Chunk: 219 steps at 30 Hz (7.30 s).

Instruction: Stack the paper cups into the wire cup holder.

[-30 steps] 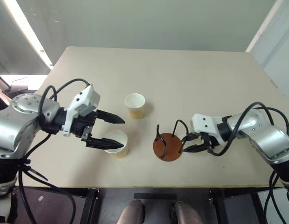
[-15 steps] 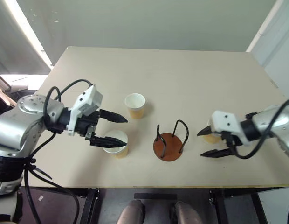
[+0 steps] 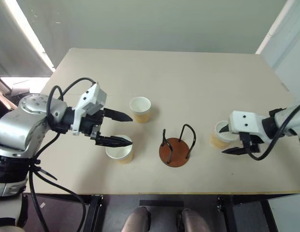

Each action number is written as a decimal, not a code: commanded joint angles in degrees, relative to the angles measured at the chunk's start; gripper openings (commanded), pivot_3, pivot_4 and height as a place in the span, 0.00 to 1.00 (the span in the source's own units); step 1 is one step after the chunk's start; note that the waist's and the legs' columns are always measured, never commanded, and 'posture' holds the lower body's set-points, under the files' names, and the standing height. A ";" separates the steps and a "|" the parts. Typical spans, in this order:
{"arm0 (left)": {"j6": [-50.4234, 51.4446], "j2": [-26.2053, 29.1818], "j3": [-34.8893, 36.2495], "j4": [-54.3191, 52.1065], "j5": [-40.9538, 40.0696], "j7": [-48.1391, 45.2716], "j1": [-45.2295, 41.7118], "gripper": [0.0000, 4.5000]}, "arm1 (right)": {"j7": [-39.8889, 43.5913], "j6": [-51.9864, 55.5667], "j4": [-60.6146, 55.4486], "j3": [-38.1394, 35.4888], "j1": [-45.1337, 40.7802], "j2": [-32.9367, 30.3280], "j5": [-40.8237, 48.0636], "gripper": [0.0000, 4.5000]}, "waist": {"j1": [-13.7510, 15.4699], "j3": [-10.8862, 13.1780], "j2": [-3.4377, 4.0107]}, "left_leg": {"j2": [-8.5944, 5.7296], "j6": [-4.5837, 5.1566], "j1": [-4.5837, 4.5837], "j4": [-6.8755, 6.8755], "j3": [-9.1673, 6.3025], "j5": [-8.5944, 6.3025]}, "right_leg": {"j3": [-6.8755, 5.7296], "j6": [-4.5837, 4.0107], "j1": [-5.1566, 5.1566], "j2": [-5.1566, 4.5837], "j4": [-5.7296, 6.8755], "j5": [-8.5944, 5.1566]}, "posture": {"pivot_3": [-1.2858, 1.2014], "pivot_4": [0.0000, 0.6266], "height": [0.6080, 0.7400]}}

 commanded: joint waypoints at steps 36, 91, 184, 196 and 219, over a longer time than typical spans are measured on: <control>-7.35 2.36 3.75 -1.15 0.28 -4.48 -2.11 1.00 | 8.62 9.43 1.28 -4.02 -23.30 4.46 7.48 0.01 | -0.28 0.01 0.02 | -0.01 0.02 -0.02 -0.08 -0.01 0.01 | -0.02 -0.03 -0.02 0.01 -0.06 -0.01 | 0.52 0.24 1.00; -9.84 -5.14 -2.23 5.61 10.75 6.00 -10.67 1.00 | -2.90 13.07 1.39 -0.13 -30.00 19.78 6.27 0.81 | -0.52 0.01 0.02 | 0.01 0.06 -0.05 -0.09 -0.06 0.03 | -0.07 -0.10 -0.06 0.00 -0.05 -0.06 | 0.52 0.24 1.00; -19.15 -15.74 -25.66 17.58 5.53 -12.70 -43.83 0.01 | -1.49 11.49 -4.95 -30.15 0.90 0.96 35.69 0.81 | 0.75 0.01 0.02 | -0.01 0.20 -0.78 0.60 -0.05 -0.06 | -0.11 0.15 -0.42 -0.01 0.03 0.08 | 0.52 0.24 1.00; -21.90 -13.64 -33.27 15.50 1.62 -12.70 -42.63 0.01 | -4.34 12.44 -8.33 -34.53 5.65 0.61 37.24 0.81 | 0.79 0.01 0.02 | -0.02 0.21 -0.80 0.66 -0.04 -0.06 | -0.11 0.18 -0.41 -0.01 0.02 0.10 | 0.52 0.24 1.00; -31.31 -14.78 -40.51 18.87 7.22 -12.70 -40.67 0.09 | -6.24 11.95 -9.02 -34.46 6.62 -0.01 37.40 0.81 | 0.79 0.01 0.02 | -0.02 0.23 -0.81 0.67 -0.04 -0.06 | -0.11 0.19 -0.41 -0.01 0.01 0.11 | 0.52 0.24 1.00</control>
